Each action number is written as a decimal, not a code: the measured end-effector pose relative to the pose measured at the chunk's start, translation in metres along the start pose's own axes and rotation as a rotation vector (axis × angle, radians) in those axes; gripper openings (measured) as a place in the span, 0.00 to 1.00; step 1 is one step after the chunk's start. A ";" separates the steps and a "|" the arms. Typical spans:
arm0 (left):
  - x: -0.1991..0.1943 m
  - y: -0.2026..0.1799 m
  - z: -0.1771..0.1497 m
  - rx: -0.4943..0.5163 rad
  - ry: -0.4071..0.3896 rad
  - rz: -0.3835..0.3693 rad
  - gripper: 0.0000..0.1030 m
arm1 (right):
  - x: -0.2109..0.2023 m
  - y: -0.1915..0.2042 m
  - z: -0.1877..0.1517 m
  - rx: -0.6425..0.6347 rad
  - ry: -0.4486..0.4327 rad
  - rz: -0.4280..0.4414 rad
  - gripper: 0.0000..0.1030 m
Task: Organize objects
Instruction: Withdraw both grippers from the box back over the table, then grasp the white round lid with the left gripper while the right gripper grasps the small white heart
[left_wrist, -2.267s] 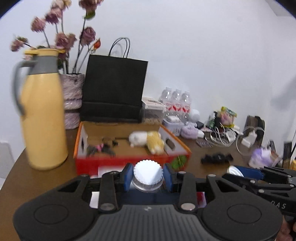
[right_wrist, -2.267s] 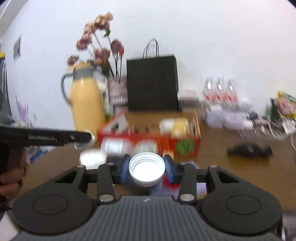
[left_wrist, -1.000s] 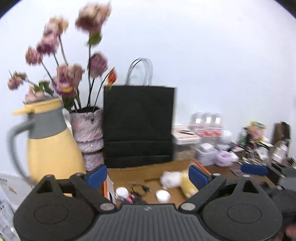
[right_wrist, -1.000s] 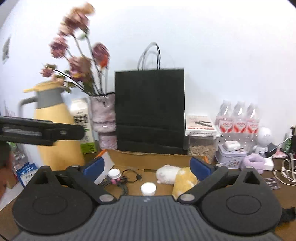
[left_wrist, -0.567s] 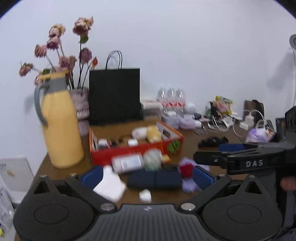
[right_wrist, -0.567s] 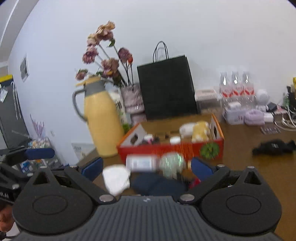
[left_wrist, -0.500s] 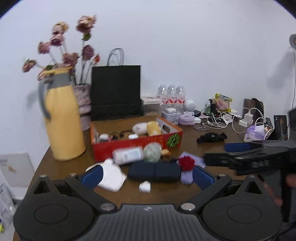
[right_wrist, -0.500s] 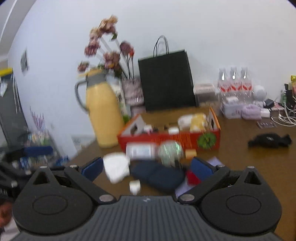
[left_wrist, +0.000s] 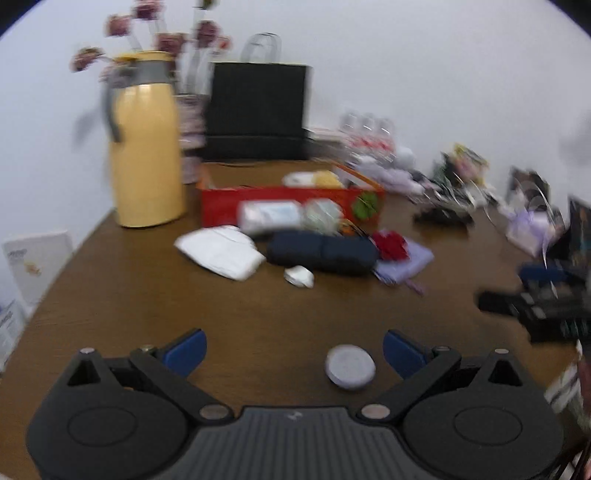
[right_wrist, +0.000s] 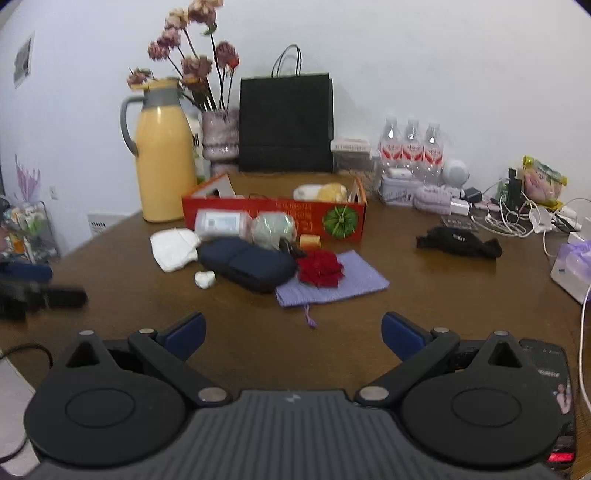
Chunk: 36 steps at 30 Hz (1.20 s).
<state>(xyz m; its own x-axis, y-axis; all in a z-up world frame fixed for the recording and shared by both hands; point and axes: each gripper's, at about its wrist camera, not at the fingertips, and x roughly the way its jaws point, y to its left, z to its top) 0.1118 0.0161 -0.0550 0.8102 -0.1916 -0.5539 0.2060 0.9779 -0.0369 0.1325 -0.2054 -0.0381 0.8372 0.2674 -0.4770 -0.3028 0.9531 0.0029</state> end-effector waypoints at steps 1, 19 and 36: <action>0.007 -0.008 -0.008 0.041 -0.005 -0.008 0.97 | 0.005 0.003 -0.002 -0.008 0.006 0.008 1.00; 0.055 -0.020 -0.011 0.118 0.093 -0.071 0.66 | 0.072 0.026 0.002 -0.020 0.059 0.079 1.00; 0.089 0.075 0.032 -0.086 0.051 0.042 0.37 | 0.182 0.084 0.040 -0.109 0.173 0.199 0.40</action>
<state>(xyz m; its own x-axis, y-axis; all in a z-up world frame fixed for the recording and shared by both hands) 0.2166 0.0694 -0.0802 0.7876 -0.1483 -0.5981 0.1231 0.9889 -0.0831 0.2772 -0.0708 -0.0893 0.6687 0.4108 -0.6198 -0.5085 0.8608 0.0220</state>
